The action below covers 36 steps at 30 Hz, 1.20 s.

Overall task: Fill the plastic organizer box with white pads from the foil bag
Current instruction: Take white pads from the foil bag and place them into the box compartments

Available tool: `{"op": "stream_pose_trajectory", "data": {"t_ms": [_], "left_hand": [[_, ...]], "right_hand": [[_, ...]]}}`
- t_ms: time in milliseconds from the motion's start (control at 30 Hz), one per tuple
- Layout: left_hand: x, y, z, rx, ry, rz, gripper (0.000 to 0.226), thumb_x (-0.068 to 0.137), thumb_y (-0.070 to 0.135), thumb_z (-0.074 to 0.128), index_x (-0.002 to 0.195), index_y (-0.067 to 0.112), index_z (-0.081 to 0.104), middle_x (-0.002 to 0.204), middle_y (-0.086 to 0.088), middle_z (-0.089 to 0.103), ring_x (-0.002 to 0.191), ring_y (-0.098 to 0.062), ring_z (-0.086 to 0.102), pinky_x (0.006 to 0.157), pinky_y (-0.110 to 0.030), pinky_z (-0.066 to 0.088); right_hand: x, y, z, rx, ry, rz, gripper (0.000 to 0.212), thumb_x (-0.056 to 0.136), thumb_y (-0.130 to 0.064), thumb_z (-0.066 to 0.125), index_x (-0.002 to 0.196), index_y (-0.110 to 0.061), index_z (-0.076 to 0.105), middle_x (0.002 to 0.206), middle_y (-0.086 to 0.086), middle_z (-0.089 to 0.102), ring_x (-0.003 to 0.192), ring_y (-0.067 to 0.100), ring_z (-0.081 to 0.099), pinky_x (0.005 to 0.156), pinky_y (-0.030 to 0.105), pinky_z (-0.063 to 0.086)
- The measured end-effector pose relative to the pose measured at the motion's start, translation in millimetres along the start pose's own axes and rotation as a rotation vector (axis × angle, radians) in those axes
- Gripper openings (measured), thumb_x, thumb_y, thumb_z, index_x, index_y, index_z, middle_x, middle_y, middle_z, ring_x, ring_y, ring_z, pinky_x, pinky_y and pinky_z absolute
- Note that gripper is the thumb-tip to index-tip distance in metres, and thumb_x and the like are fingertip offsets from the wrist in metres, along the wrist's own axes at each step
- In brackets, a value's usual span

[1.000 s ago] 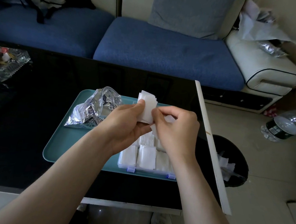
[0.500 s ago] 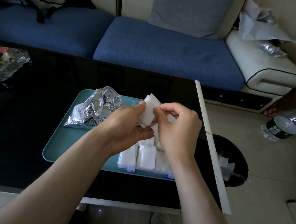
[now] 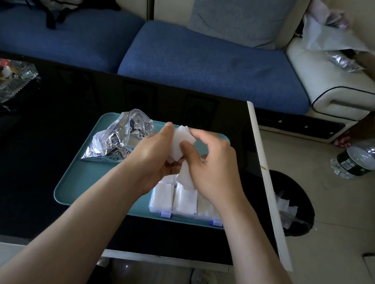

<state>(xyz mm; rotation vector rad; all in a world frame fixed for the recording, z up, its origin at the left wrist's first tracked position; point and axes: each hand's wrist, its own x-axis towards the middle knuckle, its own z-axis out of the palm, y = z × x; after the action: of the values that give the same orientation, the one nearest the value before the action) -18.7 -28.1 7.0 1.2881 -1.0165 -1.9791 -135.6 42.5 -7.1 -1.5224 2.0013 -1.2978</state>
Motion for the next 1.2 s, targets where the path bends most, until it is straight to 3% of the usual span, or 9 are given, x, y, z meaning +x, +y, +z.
{"op": "stream_pose_trajectory", "data": {"t_ms": [100, 200, 367, 533, 667, 767, 900, 1000, 1200], "left_hand": [[-0.3, 1.1, -2.8, 0.093, -0.049, 0.026, 0.044, 0.11, 0.046, 0.048, 0.12, 0.007, 0.066, 0.123, -0.031, 0.07, 0.094, -0.036, 0.067, 0.099, -0.057, 0.057], [-2.5, 3.0, -4.6, 0.251, -0.089, 0.06, 0.044, 0.103, 0.049, 0.054, 0.117, 0.012, 0.073, 0.111, -0.021, 0.077, 0.098, -0.038, 0.075, 0.093, -0.054, 0.062], [-2.8, 2.8, -10.2, 0.424, -0.13, 0.117, 0.018, 0.092, 0.021, 0.063, 0.094, 0.006, 0.072, 0.089, -0.012, 0.073, 0.084, -0.024, 0.075, 0.089, -0.051, 0.064], [0.6, -1.5, -5.5, 0.335, -0.089, 0.107, 0.021, 0.1, 0.007, 0.06, 0.116, -0.005, 0.061, 0.074, -0.007, 0.078, 0.076, -0.02, 0.079, 0.081, -0.042, 0.066], [-2.9, -4.5, 1.0, 0.247, -0.107, 0.202, 0.041, 0.101, -0.003, 0.059, 0.132, 0.019, 0.044, 0.087, -0.016, 0.079, 0.077, -0.032, 0.08, 0.074, -0.043, 0.067], [-6.8, -5.0, 3.4, 0.333, -0.159, 0.274, 0.035, 0.103, -0.007, 0.049, 0.124, 0.02, 0.053, 0.104, -0.024, 0.073, 0.082, -0.035, 0.08, 0.076, -0.045, 0.066], [-11.7, -4.2, 7.6, 0.355, -0.21, 0.196, 0.028, 0.106, 0.006, 0.047, 0.1, 0.003, 0.075, 0.111, -0.022, 0.07, 0.091, -0.035, 0.078, 0.082, -0.049, 0.066], [-14.1, -2.4, 8.7, 0.327, -0.285, 0.158, 0.03, 0.104, 0.026, 0.059, 0.106, 0.002, 0.077, 0.107, -0.021, 0.076, 0.094, -0.036, 0.077, 0.086, -0.049, 0.065], [-1.4, -7.6, 3.2, 0.208, -0.161, 0.242, 0.025, 0.106, 0.02, 0.062, 0.11, -0.001, 0.075, 0.109, -0.023, 0.076, 0.094, -0.03, 0.079, 0.082, -0.035, 0.065]], "right_hand": [[1.5, 1.7, -0.5, 0.019, -0.01, 0.06, 0.021, 0.101, -0.03, 0.07, 0.121, -0.023, 0.073, 0.112, -0.011, 0.07, 0.1, 0.008, 0.069, 0.084, 0.038, 0.062], [4.4, 3.7, -5.2, 0.059, -0.022, 0.148, 0.017, 0.101, -0.028, 0.069, 0.117, -0.025, 0.073, 0.108, -0.015, 0.069, 0.093, 0.007, 0.071, 0.082, 0.032, 0.063], [2.7, 4.8, -15.0, 0.186, -0.028, 0.214, 0.019, 0.096, -0.024, 0.077, 0.114, -0.028, 0.077, 0.099, -0.014, 0.072, 0.09, -0.006, 0.067, 0.065, 0.011, 0.054], [3.9, 9.3, -18.8, 0.295, 0.17, 0.318, 0.034, 0.097, -0.034, 0.074, 0.131, -0.033, 0.069, 0.092, -0.006, 0.074, 0.082, -0.001, 0.071, 0.07, 0.011, 0.052], [3.0, 8.6, -20.0, 0.455, 0.182, 0.367, 0.033, 0.101, -0.033, 0.072, 0.133, -0.032, 0.067, 0.086, -0.006, 0.077, 0.084, 0.0, 0.074, 0.077, 0.016, 0.055], [5.0, 9.4, -19.4, 0.498, 0.232, 0.387, 0.027, 0.105, -0.028, 0.067, 0.131, -0.034, 0.069, 0.096, -0.006, 0.079, 0.091, 0.002, 0.075, 0.077, 0.017, 0.057], [5.7, 12.9, -18.8, 0.298, 0.357, 0.281, 0.027, 0.107, -0.023, 0.061, 0.132, -0.03, 0.068, 0.112, -0.006, 0.072, 0.1, 0.001, 0.069, 0.077, 0.008, 0.051], [6.1, 10.3, -17.3, 0.205, 0.386, 0.174, 0.025, 0.106, -0.016, 0.06, 0.128, -0.022, 0.071, 0.112, -0.007, 0.072, 0.1, 0.002, 0.067, 0.079, 0.007, 0.049], [6.0, 6.5, -15.5, 0.064, 0.361, 0.046, 0.02, 0.102, -0.015, 0.069, 0.118, -0.018, 0.079, 0.107, -0.012, 0.077, 0.1, -0.002, 0.069, 0.082, 0.007, 0.051]]}}
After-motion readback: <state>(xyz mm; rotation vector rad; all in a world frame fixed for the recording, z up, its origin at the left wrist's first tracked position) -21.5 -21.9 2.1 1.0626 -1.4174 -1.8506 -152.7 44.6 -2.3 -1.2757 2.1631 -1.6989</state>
